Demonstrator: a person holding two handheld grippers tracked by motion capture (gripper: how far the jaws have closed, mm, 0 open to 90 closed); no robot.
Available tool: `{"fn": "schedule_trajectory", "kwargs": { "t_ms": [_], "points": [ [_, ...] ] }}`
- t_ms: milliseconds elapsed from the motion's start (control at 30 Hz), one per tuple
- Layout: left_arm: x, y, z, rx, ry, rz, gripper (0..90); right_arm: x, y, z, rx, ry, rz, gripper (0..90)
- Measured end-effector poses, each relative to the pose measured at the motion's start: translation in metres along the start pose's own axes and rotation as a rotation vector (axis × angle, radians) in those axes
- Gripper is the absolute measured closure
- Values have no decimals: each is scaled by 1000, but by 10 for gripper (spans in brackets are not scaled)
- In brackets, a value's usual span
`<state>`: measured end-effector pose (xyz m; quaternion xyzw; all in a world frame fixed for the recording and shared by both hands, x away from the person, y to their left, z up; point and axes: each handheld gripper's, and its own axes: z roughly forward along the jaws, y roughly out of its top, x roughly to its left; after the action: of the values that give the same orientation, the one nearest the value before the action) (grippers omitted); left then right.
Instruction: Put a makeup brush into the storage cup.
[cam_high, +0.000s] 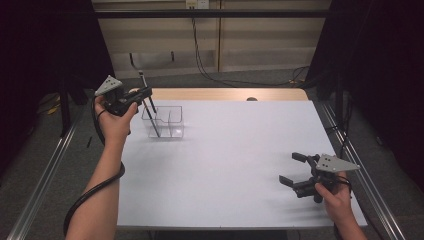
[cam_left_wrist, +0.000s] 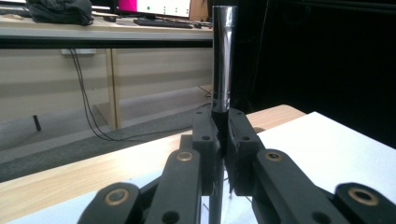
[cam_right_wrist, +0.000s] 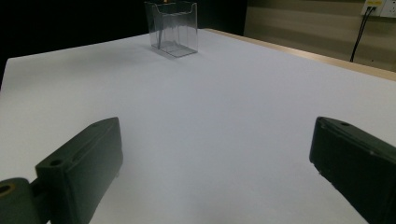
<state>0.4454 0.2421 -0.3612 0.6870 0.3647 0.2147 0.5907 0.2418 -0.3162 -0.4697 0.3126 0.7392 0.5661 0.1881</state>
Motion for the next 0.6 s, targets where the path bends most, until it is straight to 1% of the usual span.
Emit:
{"fn": "schedule_trajectory", "kwargs": {
  "t_ms": [100, 600],
  "points": [
    [1, 0, 0, 5, 13, 9, 838, 0, 0, 0, 0, 0, 0, 19],
    [6, -9, 1, 19, 52, -5, 838, 0, 0, 0, 2, 0, -2, 19]
  ]
}}
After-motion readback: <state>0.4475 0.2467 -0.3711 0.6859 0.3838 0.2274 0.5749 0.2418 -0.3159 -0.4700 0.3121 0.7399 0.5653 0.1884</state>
